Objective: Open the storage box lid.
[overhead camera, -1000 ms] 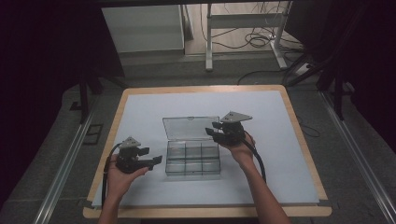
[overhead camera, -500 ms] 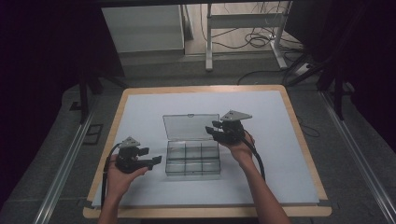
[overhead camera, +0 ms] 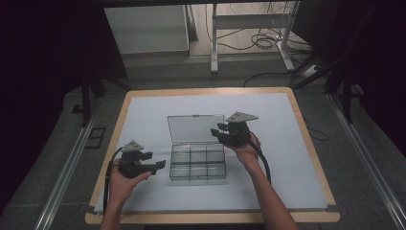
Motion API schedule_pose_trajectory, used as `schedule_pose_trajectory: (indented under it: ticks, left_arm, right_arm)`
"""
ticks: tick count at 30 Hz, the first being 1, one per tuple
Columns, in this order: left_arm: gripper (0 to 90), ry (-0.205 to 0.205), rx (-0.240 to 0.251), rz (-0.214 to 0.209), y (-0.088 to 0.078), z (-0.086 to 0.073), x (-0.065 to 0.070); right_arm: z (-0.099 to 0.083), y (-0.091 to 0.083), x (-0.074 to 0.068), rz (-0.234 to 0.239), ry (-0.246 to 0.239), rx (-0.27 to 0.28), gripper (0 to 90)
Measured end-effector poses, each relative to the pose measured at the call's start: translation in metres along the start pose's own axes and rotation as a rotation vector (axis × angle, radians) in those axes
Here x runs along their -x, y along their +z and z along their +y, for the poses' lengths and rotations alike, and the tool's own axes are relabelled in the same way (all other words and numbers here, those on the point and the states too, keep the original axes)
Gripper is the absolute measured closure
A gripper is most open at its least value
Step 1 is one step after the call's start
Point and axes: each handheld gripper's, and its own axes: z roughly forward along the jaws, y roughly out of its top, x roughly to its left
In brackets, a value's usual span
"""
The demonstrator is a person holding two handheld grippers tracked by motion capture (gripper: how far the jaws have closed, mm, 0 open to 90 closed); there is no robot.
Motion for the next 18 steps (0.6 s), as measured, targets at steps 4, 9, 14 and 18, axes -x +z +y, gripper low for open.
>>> schedule_pose_trajectory:
  ticks: [4, 9, 14, 18]
  left_arm:
    - [28.2, -0.002, 0.001, 0.000, -0.0003, -0.0002, -0.0003]
    - [28.1, -0.007, 0.003, 0.001, -0.0017, -0.0005, -0.0016]
    - [28.2, -0.007, 0.003, 0.001, -0.0024, -0.0007, -0.0021]
    - [28.2, -0.008, 0.005, 0.000, -0.0034, -0.0007, -0.0023]
  right_arm:
    - [-0.0001, 0.0009, 0.0010, 0.000, 0.005, 0.000, 57.8]
    - [0.0001, 0.0024, 0.0023, 0.000, 0.016, -0.002, 57.5]
    - [0.0006, 0.0038, 0.0039, 0.002, 0.030, -0.007, 57.3]
    - [0.0007, 0.0053, 0.0054, 0.003, 0.037, -0.007, 57.1]
